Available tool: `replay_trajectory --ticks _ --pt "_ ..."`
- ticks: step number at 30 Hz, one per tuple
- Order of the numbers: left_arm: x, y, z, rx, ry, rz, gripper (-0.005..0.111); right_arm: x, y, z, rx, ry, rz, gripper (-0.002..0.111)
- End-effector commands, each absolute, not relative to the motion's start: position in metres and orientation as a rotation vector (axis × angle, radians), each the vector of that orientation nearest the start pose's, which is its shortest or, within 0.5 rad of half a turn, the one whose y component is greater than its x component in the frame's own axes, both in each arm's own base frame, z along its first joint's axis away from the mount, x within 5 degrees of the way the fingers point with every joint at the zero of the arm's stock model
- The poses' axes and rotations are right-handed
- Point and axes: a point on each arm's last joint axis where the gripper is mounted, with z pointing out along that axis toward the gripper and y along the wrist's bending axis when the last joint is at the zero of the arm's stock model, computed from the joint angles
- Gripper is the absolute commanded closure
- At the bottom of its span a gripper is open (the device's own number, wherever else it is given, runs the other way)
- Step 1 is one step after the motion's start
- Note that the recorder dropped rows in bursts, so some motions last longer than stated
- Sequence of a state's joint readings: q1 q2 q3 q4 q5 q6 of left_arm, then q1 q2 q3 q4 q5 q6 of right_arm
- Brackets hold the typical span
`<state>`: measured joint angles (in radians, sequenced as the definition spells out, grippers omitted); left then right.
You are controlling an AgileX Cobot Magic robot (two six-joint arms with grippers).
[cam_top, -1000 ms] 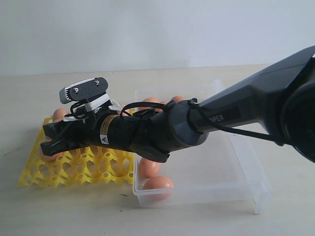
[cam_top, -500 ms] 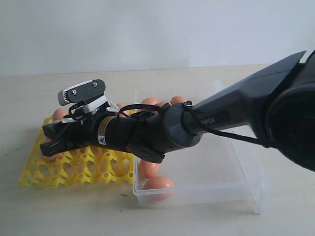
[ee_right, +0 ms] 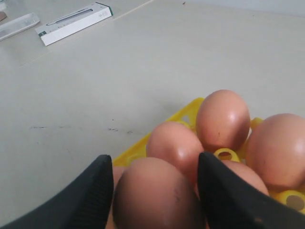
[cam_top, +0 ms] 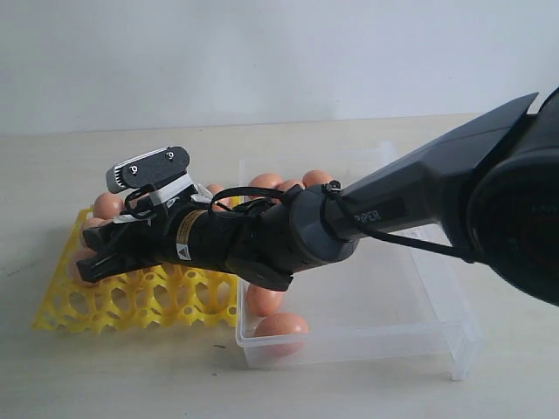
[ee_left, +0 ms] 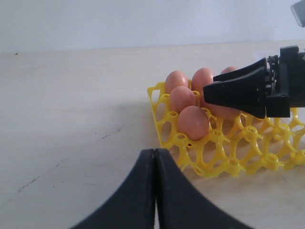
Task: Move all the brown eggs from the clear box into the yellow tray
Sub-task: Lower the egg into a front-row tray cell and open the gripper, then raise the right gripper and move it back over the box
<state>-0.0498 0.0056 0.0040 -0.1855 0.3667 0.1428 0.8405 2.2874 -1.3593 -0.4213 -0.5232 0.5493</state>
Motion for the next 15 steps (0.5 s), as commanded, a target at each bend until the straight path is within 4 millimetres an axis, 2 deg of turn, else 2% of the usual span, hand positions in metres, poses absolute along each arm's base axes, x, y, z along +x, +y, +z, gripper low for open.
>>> replay_trajectory --ticks 1,5,12,15 --pt "0.053 -0.008 0.182 0.063 1.835 -0.114 0.107 0.310 0.371 0.111 -0.785 1.846 0.863 0.051" --pt "0.053 -0.008 0.182 0.063 1.835 -0.114 0.107 0.311 0.371 0.122 -0.779 1.823 0.869 0.051" --pt "0.053 -0.008 0.182 0.063 1.835 -0.114 0.107 0.312 0.357 0.195 -0.732 1.777 0.815 0.052" --pt "0.053 -0.008 0.182 0.063 1.835 -0.114 0.107 0.307 0.345 0.217 -0.699 1.830 0.769 0.058"
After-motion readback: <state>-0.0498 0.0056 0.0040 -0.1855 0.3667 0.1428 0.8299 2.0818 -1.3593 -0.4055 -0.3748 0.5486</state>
